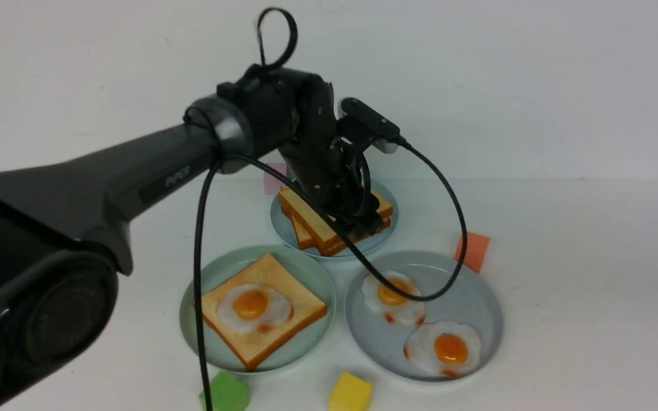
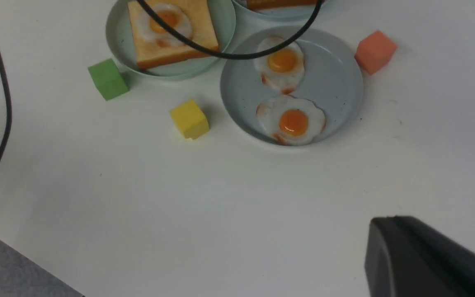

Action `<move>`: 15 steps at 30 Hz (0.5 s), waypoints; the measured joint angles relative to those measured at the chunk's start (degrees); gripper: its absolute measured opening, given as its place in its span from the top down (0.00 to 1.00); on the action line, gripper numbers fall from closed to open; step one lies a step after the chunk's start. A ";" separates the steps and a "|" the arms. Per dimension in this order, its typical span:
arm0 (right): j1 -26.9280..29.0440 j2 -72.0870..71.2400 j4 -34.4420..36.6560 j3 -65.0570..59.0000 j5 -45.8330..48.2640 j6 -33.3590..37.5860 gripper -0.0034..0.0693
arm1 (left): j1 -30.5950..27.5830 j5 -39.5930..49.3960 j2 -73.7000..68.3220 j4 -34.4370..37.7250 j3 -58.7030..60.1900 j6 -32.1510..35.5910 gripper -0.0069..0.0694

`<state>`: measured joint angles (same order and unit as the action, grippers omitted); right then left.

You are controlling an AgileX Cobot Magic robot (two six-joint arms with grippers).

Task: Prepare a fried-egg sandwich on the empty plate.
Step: Use the left arm to grab a slice of bread

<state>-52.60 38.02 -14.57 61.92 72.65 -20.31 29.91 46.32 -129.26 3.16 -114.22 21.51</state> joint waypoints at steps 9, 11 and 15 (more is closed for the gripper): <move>0.00 -0.11 -0.51 0.00 -0.17 -0.32 0.95 | 0.00 -5.16 -3.29 -6.67 -0.11 0.15 0.27; 0.00 -0.18 -0.64 0.00 -0.23 -0.32 0.95 | 0.00 -5.16 -3.34 -6.86 -0.11 0.15 0.30; 0.00 -0.22 -0.82 0.00 -0.23 -0.32 0.95 | 0.00 -5.05 -3.34 -6.02 -0.16 0.15 0.37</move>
<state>-52.60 37.81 -15.39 61.92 72.42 -20.64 29.91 41.27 -132.60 -2.86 -114.38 21.66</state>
